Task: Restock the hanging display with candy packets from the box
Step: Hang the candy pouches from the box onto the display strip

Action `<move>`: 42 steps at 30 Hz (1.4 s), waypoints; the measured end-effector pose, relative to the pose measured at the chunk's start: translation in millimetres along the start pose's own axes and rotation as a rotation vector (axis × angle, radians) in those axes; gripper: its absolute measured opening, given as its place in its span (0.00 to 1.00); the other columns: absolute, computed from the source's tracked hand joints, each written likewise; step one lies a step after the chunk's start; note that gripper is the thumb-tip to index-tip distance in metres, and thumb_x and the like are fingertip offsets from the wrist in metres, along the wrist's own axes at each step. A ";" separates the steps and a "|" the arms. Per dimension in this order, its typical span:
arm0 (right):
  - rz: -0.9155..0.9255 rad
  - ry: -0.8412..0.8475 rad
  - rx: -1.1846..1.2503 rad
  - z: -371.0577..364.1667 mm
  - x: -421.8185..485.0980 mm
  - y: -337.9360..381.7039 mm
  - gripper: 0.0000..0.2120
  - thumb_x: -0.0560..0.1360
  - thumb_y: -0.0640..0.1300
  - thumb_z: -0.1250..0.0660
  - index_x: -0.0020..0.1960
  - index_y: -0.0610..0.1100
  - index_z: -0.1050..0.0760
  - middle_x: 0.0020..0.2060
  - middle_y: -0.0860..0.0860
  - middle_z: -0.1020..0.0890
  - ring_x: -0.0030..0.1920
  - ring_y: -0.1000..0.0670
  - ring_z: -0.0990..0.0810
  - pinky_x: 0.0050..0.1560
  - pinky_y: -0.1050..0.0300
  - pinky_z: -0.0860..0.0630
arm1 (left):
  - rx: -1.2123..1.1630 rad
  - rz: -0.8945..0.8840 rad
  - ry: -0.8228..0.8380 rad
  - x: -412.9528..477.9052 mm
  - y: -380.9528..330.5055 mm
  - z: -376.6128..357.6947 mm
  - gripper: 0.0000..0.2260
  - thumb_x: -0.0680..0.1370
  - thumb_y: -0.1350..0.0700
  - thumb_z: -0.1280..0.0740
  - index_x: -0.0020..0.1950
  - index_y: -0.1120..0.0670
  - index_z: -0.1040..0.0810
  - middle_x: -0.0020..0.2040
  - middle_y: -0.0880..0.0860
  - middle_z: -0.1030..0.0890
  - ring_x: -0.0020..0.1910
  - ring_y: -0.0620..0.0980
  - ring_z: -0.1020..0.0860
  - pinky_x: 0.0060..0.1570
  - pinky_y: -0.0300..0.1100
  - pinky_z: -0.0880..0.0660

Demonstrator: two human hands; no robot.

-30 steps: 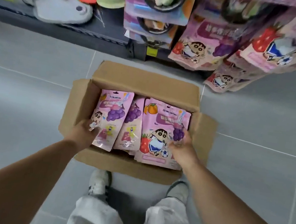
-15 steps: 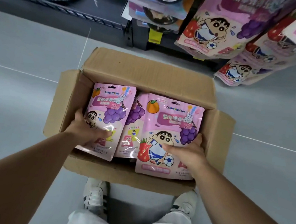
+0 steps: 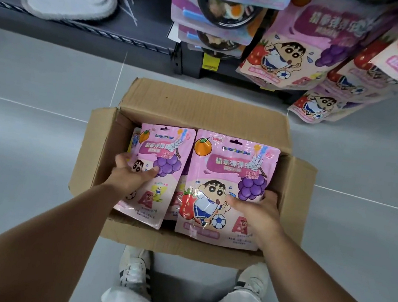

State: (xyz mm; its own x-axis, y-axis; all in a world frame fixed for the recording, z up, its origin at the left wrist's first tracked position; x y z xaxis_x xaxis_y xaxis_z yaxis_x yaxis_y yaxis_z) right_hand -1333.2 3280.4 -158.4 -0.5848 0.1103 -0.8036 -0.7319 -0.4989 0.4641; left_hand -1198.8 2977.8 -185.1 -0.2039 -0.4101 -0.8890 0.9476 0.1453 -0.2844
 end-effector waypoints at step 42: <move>0.883 0.173 0.539 294.7 -461.4 339.2 0.26 0.58 0.38 0.26 0.54 0.53 0.26 0.50 0.56 0.16 0.54 0.54 0.19 0.54 0.59 0.22 | -0.387 -1.041 -0.147 -620.5 -267.2 165.0 0.18 0.71 0.62 0.26 0.49 0.39 0.24 0.45 0.47 0.14 0.44 0.48 0.15 0.44 0.52 0.19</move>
State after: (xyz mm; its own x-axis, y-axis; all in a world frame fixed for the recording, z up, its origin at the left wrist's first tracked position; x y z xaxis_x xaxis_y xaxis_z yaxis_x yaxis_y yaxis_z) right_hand -1414.7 3313.5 479.6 -0.9601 -0.2524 -0.1207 -0.1528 0.1118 0.9819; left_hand -1284.9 3044.9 501.7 -0.7974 -0.5936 -0.1089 0.1863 -0.0706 -0.9800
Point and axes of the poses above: each hand's wrist, its own x-axis towards the middle knuckle, its own z-axis out of the back of the hand, y = z × x, the point moved 8 cm from there along x, towards the middle knuckle
